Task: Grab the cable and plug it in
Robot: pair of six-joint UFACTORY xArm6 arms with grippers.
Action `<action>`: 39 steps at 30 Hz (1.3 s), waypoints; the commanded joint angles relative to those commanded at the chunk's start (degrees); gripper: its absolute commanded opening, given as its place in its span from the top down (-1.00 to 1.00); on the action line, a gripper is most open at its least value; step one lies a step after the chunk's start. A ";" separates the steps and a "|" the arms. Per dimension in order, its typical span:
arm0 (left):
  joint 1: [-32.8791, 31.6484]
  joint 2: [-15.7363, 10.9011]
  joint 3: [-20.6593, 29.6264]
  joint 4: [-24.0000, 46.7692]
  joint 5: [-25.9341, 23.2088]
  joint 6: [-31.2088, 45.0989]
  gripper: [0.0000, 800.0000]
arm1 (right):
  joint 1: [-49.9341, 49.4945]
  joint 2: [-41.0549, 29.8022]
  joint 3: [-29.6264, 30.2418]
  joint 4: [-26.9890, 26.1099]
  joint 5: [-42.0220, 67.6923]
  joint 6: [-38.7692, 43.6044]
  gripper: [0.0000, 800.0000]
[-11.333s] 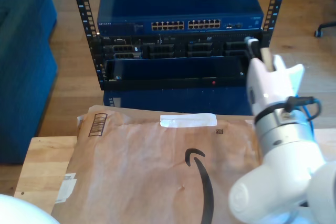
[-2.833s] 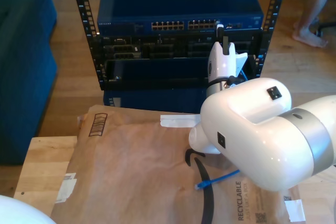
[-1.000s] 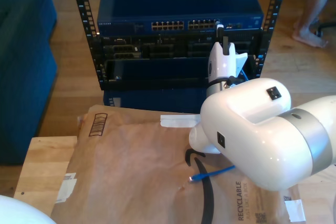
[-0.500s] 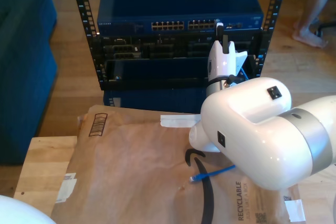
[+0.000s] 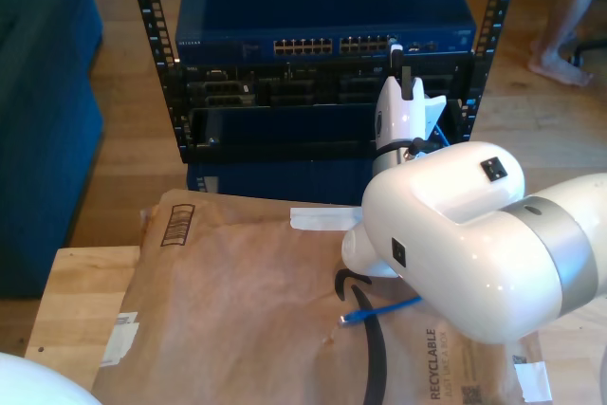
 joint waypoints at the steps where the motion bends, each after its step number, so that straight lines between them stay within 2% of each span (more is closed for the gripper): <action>1: 0.00 0.09 0.00 0.00 0.00 0.00 -1.00 | 0.00 0.00 0.00 0.00 0.00 0.00 1.00; 29: 0.00 0.00 0.00 0.00 0.00 0.00 -1.00 | -0.26 0.97 -1.93 -0.09 0.09 0.00 1.00; 33: 0.00 0.00 0.00 0.00 0.00 0.00 -1.00 | -0.26 1.14 -2.20 -2.20 0.09 0.00 1.00; 39: 0.00 0.00 0.00 0.00 0.00 0.00 -1.00 | -0.26 2.20 -4.66 -2.46 0.53 0.00 1.00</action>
